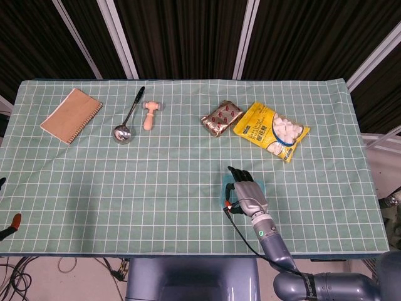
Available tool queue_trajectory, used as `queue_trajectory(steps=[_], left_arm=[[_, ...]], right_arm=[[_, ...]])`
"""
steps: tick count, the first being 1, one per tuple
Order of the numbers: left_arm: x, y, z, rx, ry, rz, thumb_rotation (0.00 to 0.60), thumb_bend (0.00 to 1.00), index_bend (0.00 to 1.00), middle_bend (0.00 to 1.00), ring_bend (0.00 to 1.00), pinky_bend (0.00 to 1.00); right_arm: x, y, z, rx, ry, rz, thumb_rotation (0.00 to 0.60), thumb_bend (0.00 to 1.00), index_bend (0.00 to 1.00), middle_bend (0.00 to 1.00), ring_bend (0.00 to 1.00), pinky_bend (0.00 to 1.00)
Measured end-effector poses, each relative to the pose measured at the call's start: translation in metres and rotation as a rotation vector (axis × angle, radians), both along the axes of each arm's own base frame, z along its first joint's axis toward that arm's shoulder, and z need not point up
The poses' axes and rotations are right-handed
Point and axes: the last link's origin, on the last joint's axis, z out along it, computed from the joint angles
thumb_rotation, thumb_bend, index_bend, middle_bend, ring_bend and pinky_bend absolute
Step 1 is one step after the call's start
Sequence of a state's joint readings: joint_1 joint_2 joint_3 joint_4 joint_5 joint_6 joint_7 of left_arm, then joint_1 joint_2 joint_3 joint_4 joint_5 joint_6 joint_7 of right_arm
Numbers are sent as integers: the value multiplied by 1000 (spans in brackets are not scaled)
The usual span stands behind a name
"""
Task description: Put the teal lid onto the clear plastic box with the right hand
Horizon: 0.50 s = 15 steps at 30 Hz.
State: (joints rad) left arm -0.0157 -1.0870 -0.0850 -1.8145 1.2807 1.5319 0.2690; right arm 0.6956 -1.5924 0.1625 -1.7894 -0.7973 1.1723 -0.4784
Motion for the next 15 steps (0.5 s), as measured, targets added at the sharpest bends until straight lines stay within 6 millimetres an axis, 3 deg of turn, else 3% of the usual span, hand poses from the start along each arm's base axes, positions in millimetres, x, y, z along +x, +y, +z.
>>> queue_trajectory(steps=[15], left_arm=[[0,0,0,4,5,0,600,321,77,0,0,0]], right_arm=[[-7,2,-4,14,-8,6,600,566,690,6,0,0]])
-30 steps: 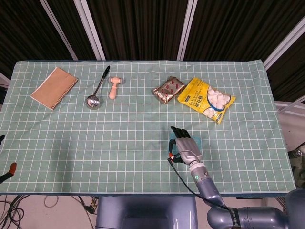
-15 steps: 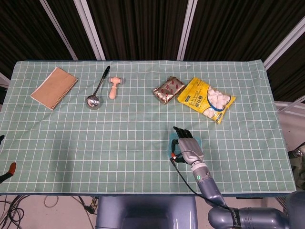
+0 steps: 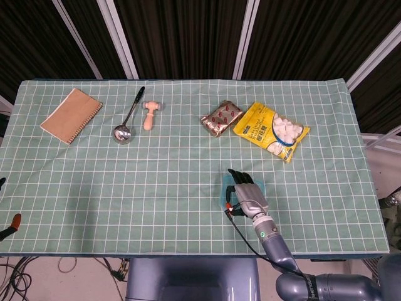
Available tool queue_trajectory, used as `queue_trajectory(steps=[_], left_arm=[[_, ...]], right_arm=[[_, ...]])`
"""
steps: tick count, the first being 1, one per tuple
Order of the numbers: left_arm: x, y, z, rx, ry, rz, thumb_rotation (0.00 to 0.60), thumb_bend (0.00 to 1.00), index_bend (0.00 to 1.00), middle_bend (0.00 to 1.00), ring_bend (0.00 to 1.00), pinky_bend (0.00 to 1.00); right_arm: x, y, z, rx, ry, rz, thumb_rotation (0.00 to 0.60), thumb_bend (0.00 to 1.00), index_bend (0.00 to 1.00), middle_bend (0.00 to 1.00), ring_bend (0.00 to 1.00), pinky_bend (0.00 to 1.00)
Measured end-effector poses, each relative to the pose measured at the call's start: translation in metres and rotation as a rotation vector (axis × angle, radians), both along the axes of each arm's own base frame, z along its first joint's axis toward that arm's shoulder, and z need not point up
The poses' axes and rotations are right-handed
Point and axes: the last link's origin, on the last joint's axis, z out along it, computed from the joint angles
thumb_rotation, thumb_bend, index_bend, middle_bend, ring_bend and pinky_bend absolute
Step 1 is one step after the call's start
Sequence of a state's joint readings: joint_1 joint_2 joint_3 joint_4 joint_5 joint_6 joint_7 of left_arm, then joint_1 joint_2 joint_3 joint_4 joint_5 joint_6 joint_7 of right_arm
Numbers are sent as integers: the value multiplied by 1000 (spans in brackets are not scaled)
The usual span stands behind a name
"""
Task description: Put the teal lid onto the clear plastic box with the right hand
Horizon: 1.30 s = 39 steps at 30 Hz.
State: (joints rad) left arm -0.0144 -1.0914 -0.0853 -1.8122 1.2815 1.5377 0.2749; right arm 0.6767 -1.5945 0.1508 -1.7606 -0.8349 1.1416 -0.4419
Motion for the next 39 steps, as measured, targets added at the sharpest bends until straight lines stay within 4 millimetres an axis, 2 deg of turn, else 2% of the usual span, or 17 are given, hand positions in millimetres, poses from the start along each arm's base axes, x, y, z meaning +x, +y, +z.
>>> queue_trajectory(steps=[18,31,39], left_arm=[[0,0,0,-1,-3,1,600,321,77,0,0,0],[0,0,1,1,-8,2,600,321,77,0,0,0],[-1,1,1,5,-6,12,600,321,77,0,0,0]], right_arm=[[-7,-4,-8,18,28,-16,600,567,697,5,0,0],[10,-31,26,-102,-27,-10,600,567,696,4,0,0],[5,-48,24,-71,-4,-57,600,566,696,5,0,0]])
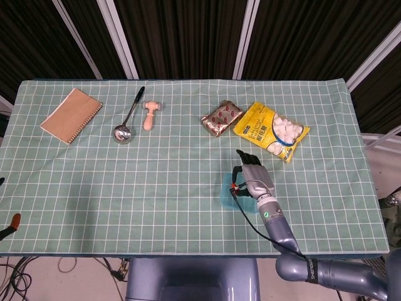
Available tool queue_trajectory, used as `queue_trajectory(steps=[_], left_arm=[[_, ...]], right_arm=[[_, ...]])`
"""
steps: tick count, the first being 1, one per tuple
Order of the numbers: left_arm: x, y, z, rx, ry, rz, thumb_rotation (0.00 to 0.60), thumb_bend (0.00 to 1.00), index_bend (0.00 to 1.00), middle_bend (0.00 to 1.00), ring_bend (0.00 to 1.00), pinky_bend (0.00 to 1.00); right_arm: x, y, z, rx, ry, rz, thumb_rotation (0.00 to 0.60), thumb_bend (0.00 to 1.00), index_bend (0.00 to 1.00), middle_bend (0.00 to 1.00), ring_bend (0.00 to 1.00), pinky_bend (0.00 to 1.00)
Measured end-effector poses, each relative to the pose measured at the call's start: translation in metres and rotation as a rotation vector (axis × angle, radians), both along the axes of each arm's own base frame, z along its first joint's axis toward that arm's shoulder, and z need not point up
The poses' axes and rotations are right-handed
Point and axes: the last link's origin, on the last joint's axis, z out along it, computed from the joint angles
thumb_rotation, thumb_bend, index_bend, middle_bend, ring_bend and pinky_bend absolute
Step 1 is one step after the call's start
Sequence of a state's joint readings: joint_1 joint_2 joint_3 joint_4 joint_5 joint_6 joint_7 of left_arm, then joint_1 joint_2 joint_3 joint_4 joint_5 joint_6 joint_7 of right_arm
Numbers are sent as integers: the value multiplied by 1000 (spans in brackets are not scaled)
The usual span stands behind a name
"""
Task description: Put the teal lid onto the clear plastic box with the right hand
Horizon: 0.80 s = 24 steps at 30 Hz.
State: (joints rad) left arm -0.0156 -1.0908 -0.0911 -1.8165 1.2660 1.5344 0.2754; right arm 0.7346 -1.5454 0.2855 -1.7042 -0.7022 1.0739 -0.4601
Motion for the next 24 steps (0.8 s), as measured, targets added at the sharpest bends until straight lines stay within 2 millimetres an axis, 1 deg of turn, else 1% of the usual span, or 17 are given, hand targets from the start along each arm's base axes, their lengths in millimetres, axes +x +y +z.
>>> queue_trajectory(steps=[13,24], left_arm=[[-2,2,0,3,2,13,600,321,77,0,0,0],[-3,3,0,4,5,16,600,321,77,0,0,0]], right_arm=[[-6,-25,-12,9,13,-37,600,567,696,4,0,0],[-8,-27,-21,28,7,-48,600,567,698,4,0,0]])
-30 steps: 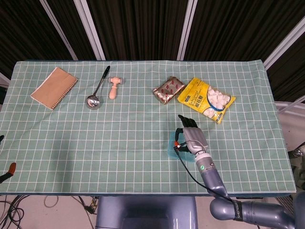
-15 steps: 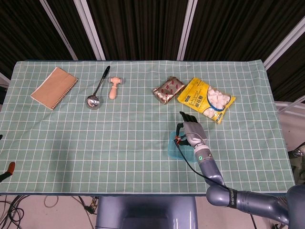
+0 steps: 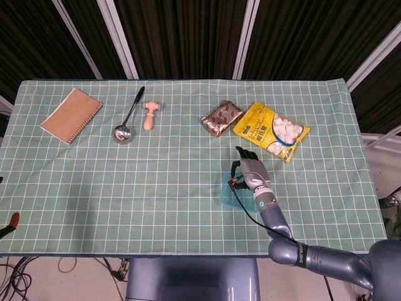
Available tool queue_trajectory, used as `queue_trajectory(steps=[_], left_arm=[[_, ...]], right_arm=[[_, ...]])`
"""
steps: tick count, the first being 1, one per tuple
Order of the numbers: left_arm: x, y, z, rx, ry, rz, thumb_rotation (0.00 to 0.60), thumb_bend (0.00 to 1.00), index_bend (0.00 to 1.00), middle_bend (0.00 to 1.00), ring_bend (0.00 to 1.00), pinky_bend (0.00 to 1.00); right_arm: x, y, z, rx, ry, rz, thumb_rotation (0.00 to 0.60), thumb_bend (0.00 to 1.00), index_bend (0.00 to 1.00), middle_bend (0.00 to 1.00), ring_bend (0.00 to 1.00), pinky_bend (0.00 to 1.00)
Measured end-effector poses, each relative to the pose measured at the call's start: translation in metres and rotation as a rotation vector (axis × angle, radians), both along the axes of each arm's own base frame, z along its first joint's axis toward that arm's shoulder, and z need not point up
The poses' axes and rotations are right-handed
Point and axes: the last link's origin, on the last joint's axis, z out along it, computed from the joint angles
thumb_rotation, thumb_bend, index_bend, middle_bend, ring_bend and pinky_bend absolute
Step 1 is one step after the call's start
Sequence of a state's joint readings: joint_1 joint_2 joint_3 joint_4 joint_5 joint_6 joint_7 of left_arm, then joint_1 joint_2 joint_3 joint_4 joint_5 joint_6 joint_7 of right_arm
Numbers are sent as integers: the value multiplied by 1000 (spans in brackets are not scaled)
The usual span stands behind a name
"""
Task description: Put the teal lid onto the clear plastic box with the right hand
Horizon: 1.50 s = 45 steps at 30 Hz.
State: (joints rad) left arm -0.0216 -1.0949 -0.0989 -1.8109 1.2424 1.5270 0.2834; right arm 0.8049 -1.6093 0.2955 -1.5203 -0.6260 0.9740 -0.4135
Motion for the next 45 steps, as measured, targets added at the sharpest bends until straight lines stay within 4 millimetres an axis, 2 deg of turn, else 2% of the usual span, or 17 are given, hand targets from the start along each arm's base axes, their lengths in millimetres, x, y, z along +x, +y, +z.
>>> queue_trajectory(steps=[45], left_arm=[[-1,1,1,7,2,2,600,321,77,0,0,0]], right_arm=[[-19,4,-17,98,119,-20,600,567,709,5,0,0]])
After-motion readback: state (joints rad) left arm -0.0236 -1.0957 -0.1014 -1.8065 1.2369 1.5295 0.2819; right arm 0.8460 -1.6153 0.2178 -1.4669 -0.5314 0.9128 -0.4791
